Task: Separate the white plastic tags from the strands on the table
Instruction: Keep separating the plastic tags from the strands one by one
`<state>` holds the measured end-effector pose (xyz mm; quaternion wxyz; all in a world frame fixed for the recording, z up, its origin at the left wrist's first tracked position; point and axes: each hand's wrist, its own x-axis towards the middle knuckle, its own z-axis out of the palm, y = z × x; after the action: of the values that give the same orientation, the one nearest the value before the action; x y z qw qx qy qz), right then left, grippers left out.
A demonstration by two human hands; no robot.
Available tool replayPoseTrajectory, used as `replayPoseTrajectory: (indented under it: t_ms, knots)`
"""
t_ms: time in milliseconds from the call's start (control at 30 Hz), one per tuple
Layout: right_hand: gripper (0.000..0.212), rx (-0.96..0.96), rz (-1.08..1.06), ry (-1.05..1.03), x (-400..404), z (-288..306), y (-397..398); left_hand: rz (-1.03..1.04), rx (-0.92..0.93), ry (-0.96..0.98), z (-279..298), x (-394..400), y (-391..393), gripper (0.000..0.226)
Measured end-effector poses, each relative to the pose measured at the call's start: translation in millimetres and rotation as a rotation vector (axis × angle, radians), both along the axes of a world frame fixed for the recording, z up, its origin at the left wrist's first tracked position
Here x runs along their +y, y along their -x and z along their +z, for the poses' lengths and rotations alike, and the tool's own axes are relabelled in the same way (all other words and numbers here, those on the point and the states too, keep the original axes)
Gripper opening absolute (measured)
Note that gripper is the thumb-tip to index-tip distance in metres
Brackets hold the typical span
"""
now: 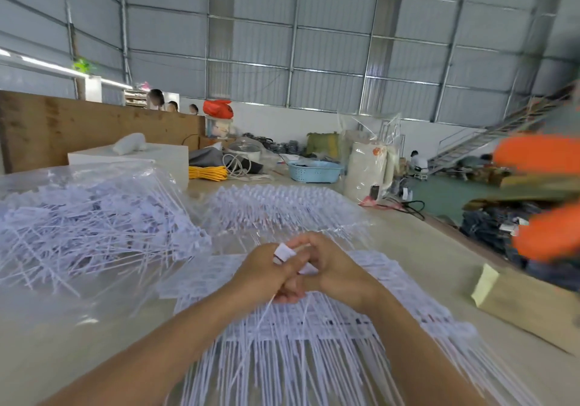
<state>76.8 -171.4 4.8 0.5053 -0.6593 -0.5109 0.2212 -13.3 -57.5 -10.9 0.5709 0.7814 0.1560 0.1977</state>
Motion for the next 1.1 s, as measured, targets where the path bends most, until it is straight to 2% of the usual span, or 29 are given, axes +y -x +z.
replayPoseTrajectory:
  t_ms: [67, 167, 333, 467, 633, 767, 900, 1100]
  knots:
    - [0.050, 0.017, -0.032, -0.036, 5, -3, 3, 0.071, -0.075, 0.042, -3, 6, 1, 0.030]
    - [0.046, -0.084, -0.231, -0.079, 12, -6, 2, 0.139, -0.175, 0.095, -4, 9, 4, 0.018]
    - [0.009, -0.043, -0.261, -0.101, 8, -7, -5, 0.158, -0.270, 0.128, -2, 5, 3, 0.015]
    - [0.018, -0.127, -0.209, -0.098, 8, -6, -4, 0.064, -0.159, 0.325, 0, 6, 3, 0.027]
    - [0.032, -0.103, -0.188, -0.120, 9, -5, 1, 0.088, -0.085, 0.286, 0, 3, 2, 0.049]
    - [0.032, -0.117, -0.149, -0.134, 9, -4, 3, 0.100, -0.048, 0.312, 2, 1, 3, 0.048]
    - [0.046, -0.090, -0.092, -0.122, 7, -4, -1, 0.073, -0.036, 0.319, 8, 0, 6, 0.046]
    - [0.039, -0.029, 0.022, -0.056, -2, -3, -13, 0.011, 0.010, 0.244, 15, -4, 9, 0.046]
